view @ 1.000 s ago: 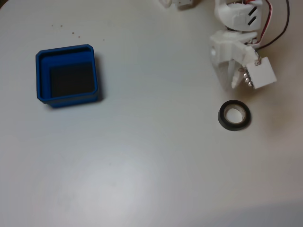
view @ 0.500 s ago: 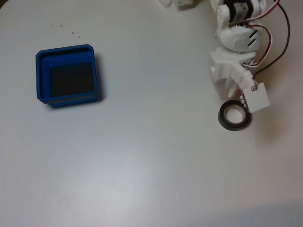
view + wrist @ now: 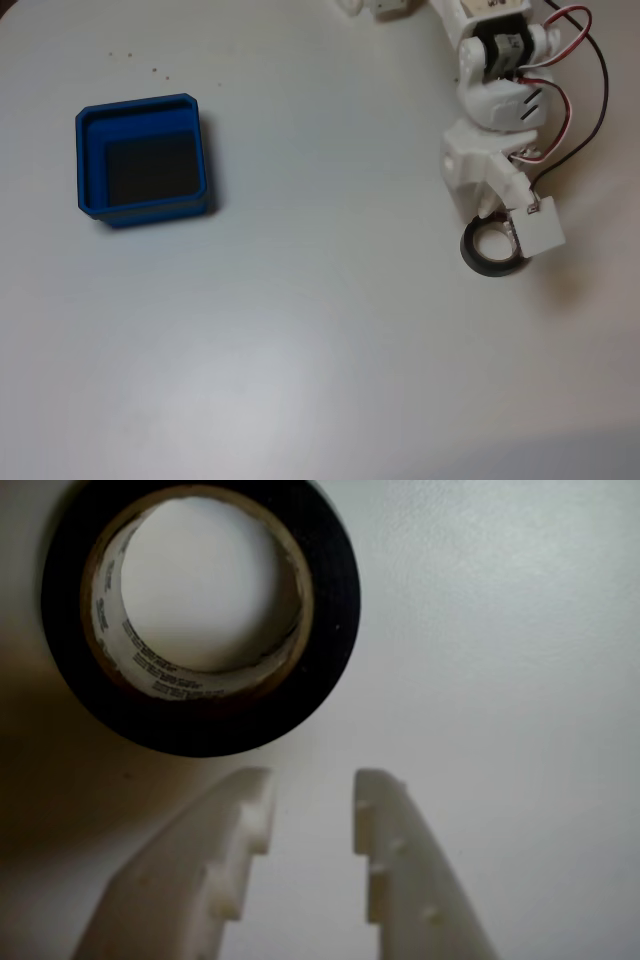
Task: Pick the black tape roll and drop it in the blue box
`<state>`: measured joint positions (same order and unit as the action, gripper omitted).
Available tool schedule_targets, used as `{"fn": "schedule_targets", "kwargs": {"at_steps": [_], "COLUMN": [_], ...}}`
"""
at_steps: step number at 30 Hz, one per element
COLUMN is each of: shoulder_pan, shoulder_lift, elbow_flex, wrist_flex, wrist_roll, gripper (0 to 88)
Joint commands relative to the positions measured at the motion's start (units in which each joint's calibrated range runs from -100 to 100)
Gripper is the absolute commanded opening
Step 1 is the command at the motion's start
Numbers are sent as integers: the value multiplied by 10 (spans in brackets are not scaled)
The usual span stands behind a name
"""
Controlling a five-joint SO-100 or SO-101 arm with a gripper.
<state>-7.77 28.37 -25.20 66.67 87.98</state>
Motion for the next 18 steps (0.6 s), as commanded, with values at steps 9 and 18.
{"fn": "schedule_targets", "kwargs": {"at_steps": [9, 18], "shoulder_pan": [0, 5], "shoulder_lift": [-7, -7], "elbow_flex": [-44, -41], "wrist_flex": [-6, -40], "wrist_roll": [-8, -109], "gripper": [15, 15]}}
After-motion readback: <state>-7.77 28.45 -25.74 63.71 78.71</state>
